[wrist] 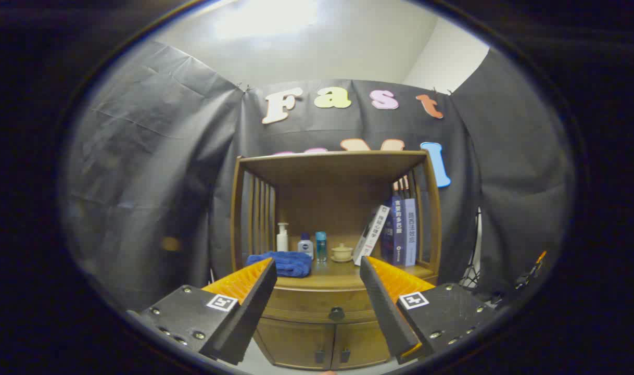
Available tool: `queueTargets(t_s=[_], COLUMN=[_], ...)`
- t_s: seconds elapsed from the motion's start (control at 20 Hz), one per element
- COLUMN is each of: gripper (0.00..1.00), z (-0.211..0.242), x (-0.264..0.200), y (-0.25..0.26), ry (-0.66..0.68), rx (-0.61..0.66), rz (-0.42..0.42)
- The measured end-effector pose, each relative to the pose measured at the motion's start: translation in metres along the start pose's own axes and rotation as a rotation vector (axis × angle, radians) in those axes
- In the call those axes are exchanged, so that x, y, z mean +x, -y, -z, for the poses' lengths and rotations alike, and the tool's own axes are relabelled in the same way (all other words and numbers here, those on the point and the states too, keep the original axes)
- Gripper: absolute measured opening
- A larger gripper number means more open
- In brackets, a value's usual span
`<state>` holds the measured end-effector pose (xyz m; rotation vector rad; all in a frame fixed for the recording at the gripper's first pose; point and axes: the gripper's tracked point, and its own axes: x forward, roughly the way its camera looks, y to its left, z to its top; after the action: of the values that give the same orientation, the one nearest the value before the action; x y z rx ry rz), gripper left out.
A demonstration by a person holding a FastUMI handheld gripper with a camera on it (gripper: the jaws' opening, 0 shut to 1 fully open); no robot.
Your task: Pull open the drawer, take out the items inside it, and place them on the countertop above the cabinet.
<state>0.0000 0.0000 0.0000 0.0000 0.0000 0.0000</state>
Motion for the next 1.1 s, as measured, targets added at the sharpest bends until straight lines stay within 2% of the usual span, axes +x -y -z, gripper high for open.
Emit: queueTargets(t_s=[0.3,0.7,1.1], gripper=[0.97,0.97,0.97], z=[0.017,0.018,0.091], x=[0.002,0.004,0.066], y=[0.01,0.021,0.038], ry=[-0.069,-0.066,-0.209], rx=[0.013,-0.024,-0.014], rz=[0.027,0.067,0.089])
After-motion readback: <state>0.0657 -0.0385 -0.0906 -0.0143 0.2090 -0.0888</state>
